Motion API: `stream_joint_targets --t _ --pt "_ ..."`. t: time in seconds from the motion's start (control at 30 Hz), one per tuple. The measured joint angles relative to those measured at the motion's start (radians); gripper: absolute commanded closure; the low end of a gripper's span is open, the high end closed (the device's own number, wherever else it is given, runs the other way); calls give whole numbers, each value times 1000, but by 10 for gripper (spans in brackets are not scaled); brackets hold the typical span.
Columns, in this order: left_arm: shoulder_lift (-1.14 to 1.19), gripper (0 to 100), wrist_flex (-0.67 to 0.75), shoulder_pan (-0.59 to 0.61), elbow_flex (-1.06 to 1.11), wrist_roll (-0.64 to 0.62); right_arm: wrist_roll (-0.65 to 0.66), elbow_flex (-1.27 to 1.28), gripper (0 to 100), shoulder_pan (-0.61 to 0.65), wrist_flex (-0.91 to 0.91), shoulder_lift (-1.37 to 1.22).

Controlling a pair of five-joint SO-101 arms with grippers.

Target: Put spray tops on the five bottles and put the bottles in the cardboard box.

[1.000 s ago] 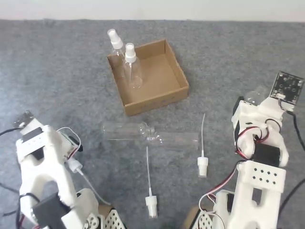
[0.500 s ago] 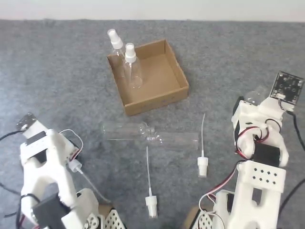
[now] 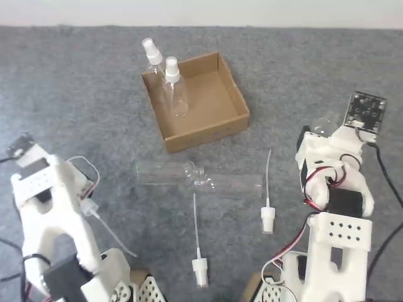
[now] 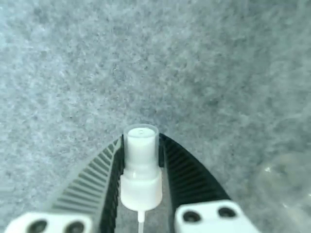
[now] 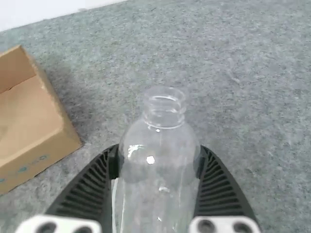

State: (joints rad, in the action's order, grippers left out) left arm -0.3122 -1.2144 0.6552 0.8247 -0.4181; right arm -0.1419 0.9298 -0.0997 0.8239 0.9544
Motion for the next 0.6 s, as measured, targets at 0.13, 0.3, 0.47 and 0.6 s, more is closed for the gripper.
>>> stream_joint_targets --t 0.13,0.3,0.47,0.6 --pt "0 991 -94 0 -114 0 26 0 937 66 25 0" --pt "2 991 -172 0 -227 0 57 0 937 150 61 0" --pt "2 991 -226 0 -319 0 63 0 937 195 114 71" --pt "2 991 -256 0 -377 0 81 9 937 242 161 183"
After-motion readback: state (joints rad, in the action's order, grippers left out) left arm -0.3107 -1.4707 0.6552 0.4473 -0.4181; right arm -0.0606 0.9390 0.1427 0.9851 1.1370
